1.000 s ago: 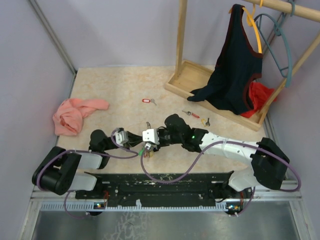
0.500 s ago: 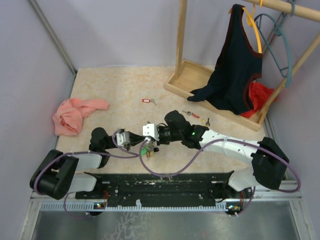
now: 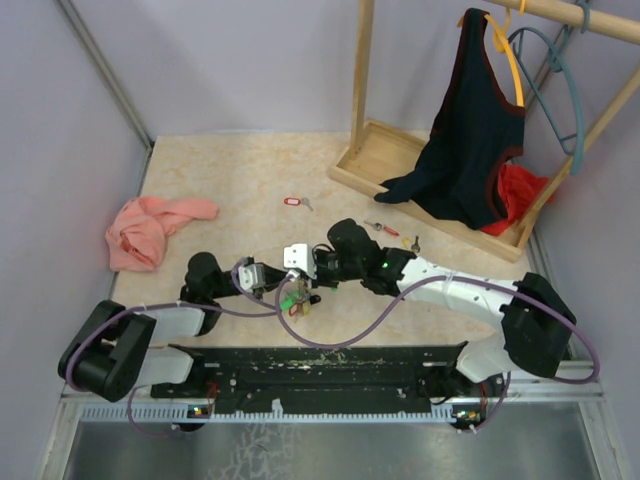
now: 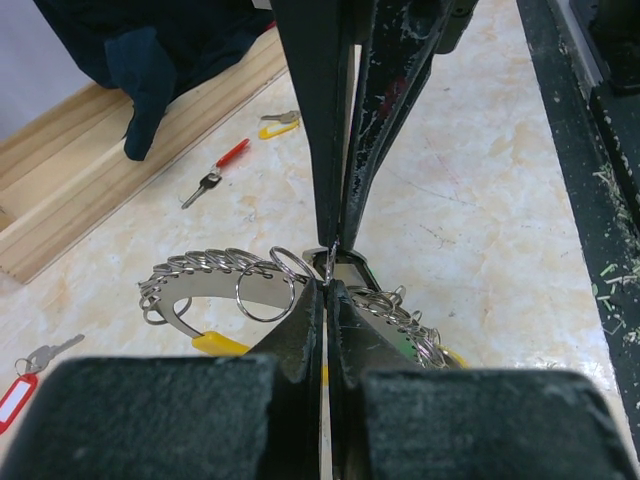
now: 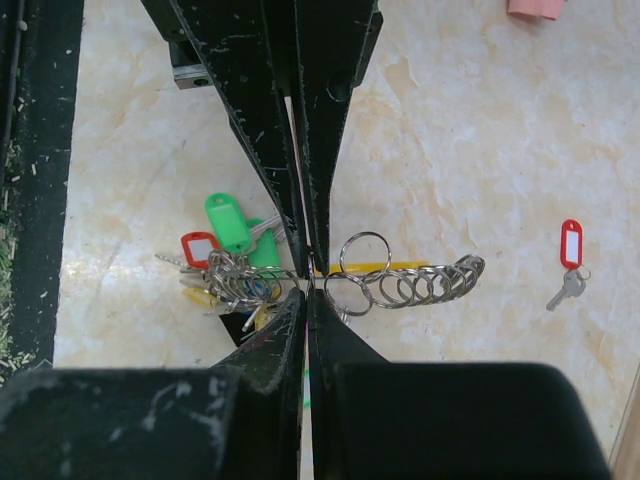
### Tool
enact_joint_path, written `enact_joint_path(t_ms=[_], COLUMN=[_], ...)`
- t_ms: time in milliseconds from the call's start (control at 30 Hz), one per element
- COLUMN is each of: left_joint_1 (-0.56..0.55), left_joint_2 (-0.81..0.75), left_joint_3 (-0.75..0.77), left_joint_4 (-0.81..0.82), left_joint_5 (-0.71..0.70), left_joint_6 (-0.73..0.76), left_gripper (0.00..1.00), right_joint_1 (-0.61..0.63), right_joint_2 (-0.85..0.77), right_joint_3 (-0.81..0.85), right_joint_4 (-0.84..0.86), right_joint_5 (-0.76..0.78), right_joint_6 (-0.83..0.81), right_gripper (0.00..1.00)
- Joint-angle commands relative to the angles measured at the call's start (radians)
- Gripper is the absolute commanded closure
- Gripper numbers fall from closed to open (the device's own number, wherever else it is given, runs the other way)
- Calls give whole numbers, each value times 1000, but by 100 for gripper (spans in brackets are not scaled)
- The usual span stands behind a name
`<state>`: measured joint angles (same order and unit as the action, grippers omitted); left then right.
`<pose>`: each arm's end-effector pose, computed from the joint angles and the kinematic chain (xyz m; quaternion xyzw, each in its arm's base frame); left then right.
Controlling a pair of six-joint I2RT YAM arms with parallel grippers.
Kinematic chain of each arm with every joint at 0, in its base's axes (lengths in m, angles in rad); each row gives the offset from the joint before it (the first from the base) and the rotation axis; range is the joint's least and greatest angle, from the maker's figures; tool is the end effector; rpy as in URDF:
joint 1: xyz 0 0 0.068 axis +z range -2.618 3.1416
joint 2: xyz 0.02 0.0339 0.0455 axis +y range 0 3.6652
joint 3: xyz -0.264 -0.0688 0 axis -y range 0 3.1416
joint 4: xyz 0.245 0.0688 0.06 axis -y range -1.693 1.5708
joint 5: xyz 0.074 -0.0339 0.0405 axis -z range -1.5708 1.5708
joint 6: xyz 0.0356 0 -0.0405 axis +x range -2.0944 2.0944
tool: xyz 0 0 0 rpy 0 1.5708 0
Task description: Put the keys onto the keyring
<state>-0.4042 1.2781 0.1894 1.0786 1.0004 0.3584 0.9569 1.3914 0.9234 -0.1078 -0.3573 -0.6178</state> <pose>0.1756 -0.1077 0.1761 0.5452 0.4533 -0.3549 0.6094 0.1676 0.2595 0.2578 -0.6725 0.5502 0.2332 0.4365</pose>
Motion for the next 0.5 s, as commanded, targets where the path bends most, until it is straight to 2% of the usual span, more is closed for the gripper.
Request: enact_joint_path(t_ms=[0, 100, 233, 333, 467], left_joint_1=[-10, -8, -7, 0, 0], left_joint_2=[51, 136, 231, 238, 191], left_joint_3=[-23, -63, -69, -72, -66], left_joint_4=[214, 458, 630, 644, 543], left_joint_5=[-22, -39, -34, -44, -61], left_joint_6=[-93, -180, -254, -263, -228], left_gripper=[100, 100, 100, 100, 100], right_joint_1=[3, 0, -4, -4, -4], right_joint_2=[2, 2, -2, -10, -26], right_joint_3=[81, 89, 91, 91, 91], right_joint_4=[73, 51, 41, 30, 20], right_joint_5=[-70, -70, -74, -73, -87], right_joint_6=[17, 11, 8, 4, 0], right_gripper=[100, 100, 98, 94, 87])
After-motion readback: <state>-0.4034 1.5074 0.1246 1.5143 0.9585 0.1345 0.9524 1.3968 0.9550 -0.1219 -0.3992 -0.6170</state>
